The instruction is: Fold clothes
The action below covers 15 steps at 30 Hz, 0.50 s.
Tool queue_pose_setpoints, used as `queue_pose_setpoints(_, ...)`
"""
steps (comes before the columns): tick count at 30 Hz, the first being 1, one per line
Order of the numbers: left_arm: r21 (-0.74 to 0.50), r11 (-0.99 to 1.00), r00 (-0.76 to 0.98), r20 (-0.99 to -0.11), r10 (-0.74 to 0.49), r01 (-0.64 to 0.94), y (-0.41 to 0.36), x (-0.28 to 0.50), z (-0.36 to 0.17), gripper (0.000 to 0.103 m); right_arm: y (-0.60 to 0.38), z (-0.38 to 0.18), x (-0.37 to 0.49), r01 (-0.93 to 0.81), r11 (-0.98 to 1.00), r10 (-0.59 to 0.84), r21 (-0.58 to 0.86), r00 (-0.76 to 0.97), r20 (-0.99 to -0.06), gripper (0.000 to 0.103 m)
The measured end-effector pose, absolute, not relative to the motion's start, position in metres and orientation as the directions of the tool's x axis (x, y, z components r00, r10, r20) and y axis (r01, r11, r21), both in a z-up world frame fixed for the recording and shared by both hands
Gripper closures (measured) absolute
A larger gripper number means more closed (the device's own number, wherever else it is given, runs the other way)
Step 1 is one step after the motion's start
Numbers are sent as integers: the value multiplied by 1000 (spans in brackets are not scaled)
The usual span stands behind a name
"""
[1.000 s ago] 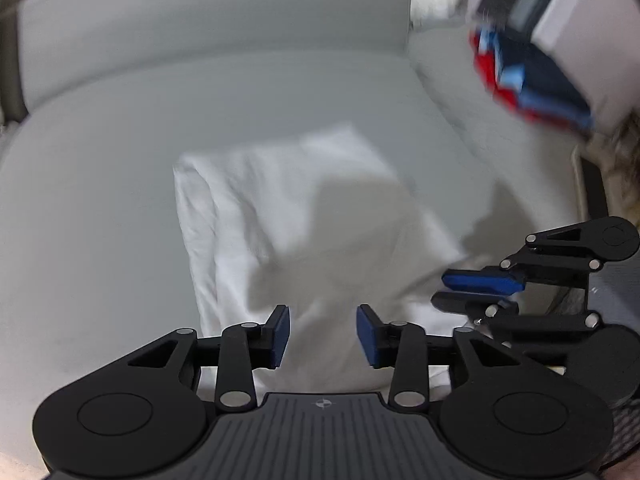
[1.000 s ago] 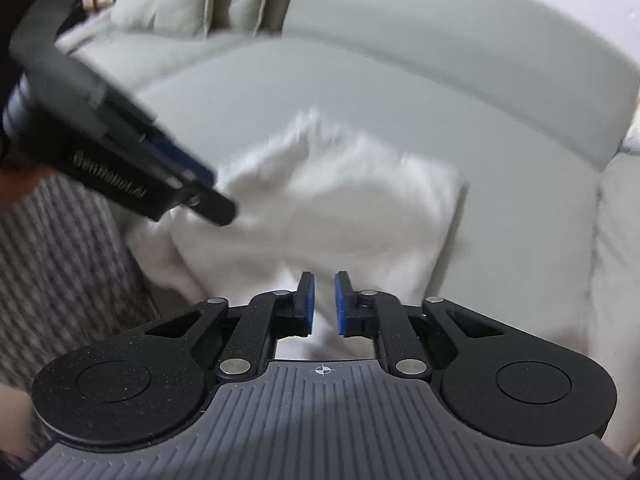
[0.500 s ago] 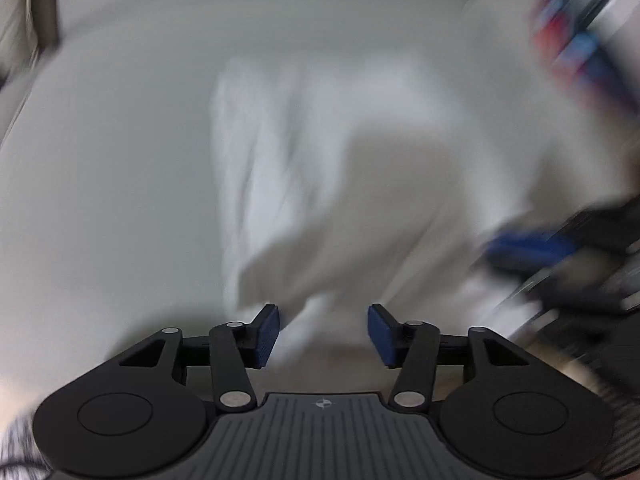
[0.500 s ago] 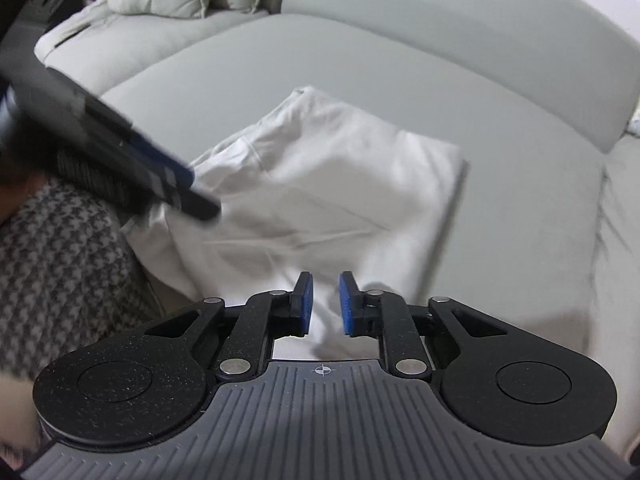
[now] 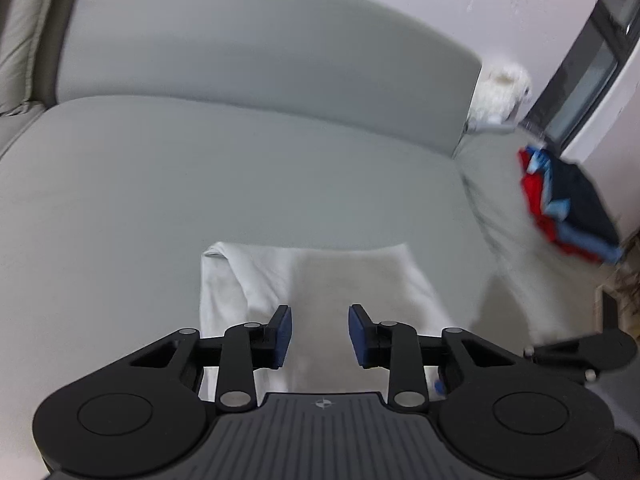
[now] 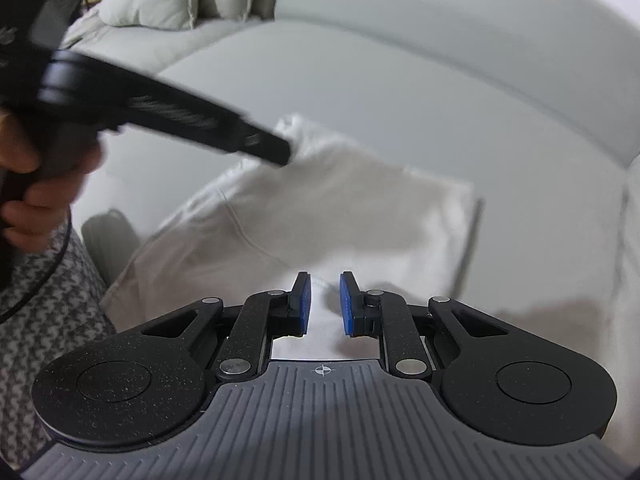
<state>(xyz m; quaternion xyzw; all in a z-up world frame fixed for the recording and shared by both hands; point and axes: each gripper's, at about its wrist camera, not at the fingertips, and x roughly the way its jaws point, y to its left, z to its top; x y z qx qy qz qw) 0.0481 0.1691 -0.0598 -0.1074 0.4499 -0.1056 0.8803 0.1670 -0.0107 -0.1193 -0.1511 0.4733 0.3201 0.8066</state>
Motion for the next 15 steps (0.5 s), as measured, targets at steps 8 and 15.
queue_pose_setpoints(8,-281,957,570,-799,-192,-73,203,35,-53,86,-29,-126,161,-607,792,335,60,351,-874,87)
queue_pose_setpoints(15,-343,939,407,-855,-322,23,156,6,-52,80,-27,-95,144,-633,772,390,65,390,-834,84)
